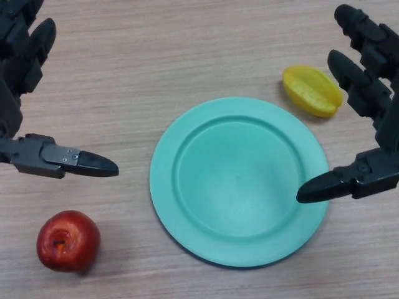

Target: Pick up the red apple and place it on the plate

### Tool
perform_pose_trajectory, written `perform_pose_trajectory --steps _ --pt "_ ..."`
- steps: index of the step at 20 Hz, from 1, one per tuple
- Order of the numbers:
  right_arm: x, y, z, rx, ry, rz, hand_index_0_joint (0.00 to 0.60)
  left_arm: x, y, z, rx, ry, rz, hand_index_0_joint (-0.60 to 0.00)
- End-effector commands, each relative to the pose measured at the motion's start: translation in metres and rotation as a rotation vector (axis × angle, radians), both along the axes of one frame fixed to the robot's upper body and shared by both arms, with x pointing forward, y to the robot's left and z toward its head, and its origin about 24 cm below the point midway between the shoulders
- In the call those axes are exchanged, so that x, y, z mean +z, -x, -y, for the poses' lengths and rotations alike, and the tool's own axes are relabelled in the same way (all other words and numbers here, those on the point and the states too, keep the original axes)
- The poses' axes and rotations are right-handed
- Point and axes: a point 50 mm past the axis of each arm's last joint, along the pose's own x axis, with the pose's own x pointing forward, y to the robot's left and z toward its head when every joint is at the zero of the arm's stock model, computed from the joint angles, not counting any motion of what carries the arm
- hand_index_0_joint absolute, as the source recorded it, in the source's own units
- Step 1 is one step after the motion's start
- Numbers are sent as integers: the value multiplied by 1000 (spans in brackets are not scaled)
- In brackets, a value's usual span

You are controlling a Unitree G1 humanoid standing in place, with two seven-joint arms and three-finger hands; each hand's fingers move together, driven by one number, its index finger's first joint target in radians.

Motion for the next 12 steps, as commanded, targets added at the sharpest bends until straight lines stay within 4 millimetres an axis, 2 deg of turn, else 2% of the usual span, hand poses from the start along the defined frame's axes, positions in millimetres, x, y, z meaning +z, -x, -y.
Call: perform_pose_trajectory --steps 1,3,7,9,10,11,12 --pt "35 14 11 -52 43 265 0 36 20 -6 60 -50 251 0" --pt "32 12 10 -42 57 255 0 31 28 -6 23 -98 220 0" --pt "26 1 1 -10 59 188 0 19 42 -33 79 -60 186 0" --pt "26 -4 -5 7 26 200 0 0 48 -41 97 -156 157 0" --pt "25 -7 -9 15 23 203 0 -17 51 -53 126 -207 139 0" --pt "26 -8 -10 18 22 202 0 -23 51 -58 142 -231 134 0" --pt "27 -10 -14 29 29 202 0 -44 50 -70 194 -313 116 0"
